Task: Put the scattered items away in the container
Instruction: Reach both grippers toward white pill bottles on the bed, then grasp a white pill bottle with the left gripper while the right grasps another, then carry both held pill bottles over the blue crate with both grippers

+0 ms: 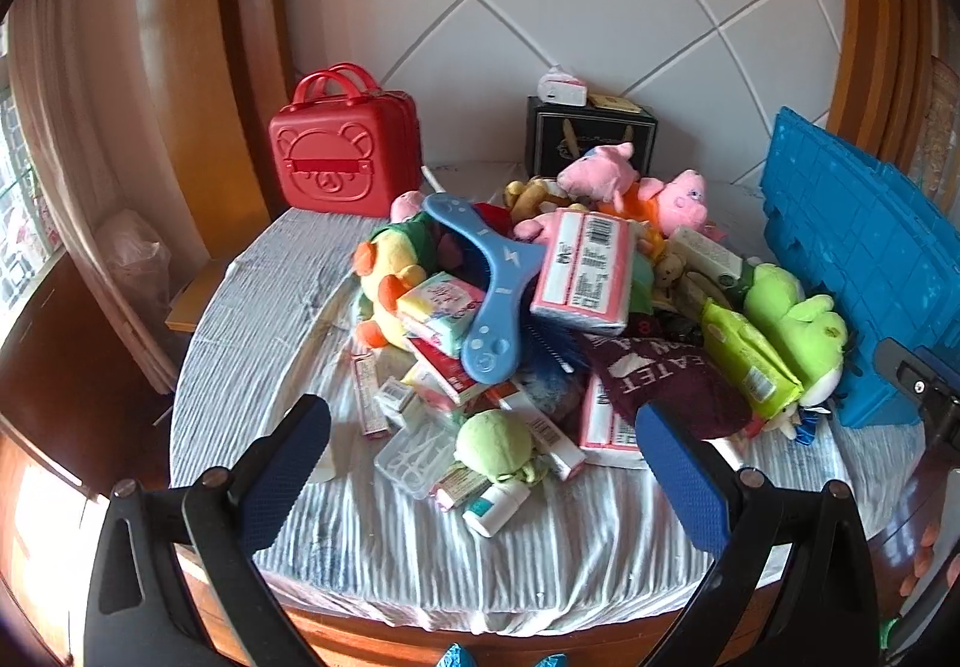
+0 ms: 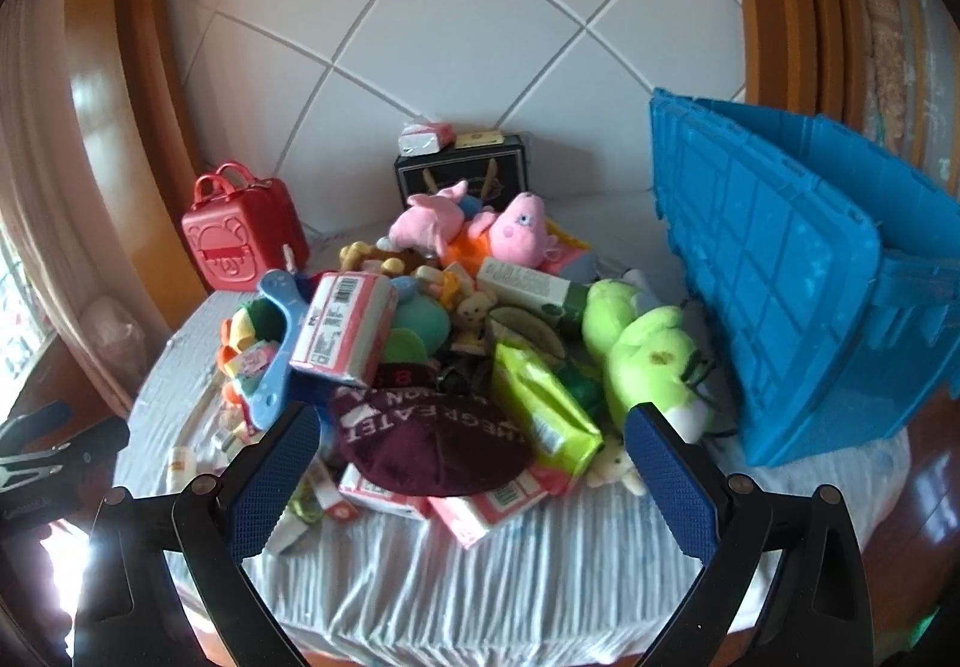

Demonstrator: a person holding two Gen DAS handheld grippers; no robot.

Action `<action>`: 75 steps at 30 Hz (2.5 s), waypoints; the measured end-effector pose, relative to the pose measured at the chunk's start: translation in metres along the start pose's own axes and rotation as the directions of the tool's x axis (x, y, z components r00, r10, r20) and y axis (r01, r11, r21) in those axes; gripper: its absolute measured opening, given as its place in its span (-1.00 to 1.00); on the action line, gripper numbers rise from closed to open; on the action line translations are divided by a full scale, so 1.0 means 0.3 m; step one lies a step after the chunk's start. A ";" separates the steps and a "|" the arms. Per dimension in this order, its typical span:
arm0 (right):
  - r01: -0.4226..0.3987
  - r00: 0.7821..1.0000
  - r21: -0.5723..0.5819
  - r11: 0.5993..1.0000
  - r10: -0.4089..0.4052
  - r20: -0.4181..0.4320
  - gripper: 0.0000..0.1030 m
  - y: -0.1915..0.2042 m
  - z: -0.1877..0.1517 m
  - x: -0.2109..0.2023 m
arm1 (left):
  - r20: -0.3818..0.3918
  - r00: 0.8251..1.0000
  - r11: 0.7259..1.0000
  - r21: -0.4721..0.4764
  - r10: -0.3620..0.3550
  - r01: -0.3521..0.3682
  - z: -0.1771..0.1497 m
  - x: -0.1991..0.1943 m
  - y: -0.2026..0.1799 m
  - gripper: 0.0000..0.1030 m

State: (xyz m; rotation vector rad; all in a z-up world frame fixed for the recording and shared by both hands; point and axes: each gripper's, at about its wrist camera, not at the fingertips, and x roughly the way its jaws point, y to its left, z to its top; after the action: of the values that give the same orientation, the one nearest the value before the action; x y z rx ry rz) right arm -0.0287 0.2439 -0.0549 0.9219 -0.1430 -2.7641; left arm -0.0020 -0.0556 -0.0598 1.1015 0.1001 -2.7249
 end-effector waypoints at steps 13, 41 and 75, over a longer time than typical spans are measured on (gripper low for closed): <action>-0.097 0.971 -0.085 0.992 0.076 -0.227 1.00 0.362 -0.121 0.297 | -0.160 0.980 0.992 -0.030 0.118 -0.124 -0.133 0.325 0.464 1.00; 0.265 0.820 0.100 0.959 -0.170 -0.546 -0.28 0.659 -0.543 0.737 | -0.438 0.888 0.958 0.166 -0.140 0.233 -0.251 0.857 0.502 -0.11; 0.184 0.969 0.042 0.982 -0.174 -0.173 -0.34 0.640 -0.102 0.302 | -0.052 0.934 0.892 0.281 -0.353 0.353 0.084 0.256 0.153 -0.12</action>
State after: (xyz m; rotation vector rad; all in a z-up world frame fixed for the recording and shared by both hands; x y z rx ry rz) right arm -0.0461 0.0351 -0.1009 1.2365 -0.1172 -2.8397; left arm -0.0634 -0.1162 -0.0945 1.2666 -0.1118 -3.1420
